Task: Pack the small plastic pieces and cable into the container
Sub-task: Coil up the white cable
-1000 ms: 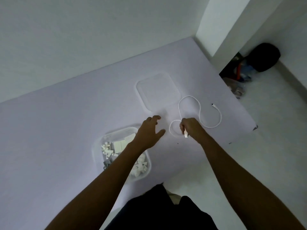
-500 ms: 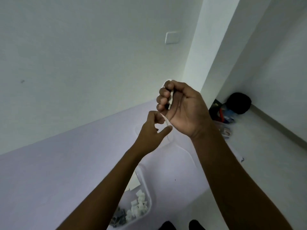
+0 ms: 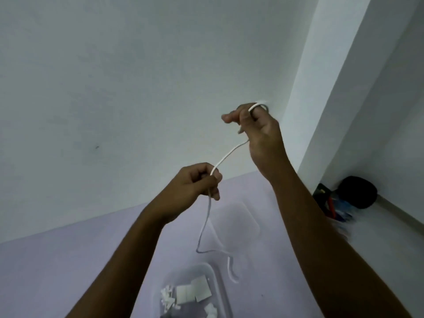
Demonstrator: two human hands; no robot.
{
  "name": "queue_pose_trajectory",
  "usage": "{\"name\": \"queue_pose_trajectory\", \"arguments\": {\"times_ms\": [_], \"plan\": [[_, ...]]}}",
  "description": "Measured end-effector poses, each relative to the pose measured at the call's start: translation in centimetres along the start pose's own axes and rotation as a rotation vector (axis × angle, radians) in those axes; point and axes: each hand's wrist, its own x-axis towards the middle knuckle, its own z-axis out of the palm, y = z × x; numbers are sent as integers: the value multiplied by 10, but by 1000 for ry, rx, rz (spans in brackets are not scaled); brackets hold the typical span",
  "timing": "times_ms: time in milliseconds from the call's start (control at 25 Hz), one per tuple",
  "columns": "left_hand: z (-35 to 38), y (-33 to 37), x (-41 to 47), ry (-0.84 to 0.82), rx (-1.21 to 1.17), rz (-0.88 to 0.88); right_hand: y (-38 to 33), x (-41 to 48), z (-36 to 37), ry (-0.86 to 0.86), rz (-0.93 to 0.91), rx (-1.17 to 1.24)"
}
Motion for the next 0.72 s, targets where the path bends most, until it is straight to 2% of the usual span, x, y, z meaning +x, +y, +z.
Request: {"name": "queue_pose_trajectory", "arguments": {"times_ms": [80, 160, 320, 440, 520, 600, 640, 680, 720], "plan": [[-21, 28, -10, 10, 9, 8, 5, 2, 1, -119, 39, -197], [-40, 53, -17, 52, 17, 36, 4, -2, 7, -267, 172, -243], [-74, 75, -18, 240, -8, 177, -15, -16, 34, -491, 445, 87], [-84, 63, -9, 341, 35, 193, -36, -21, 50, -616, 596, 525], [-82, 52, -7, 347, 109, 169, -48, -16, 61, -575, 591, 865], [-79, 42, -10, 324, 188, 139, -57, -6, 72, -395, 475, 1124], [-77, 38, -14, 298, 236, 124, -60, 0, 76, -274, 374, 1176], [-75, 34, -19, 255, 288, 111, -63, 5, 79, -150, 248, 1122], [-73, 31, -24, 201, 358, 103, -62, 10, 78, -42, 105, 950]]}}
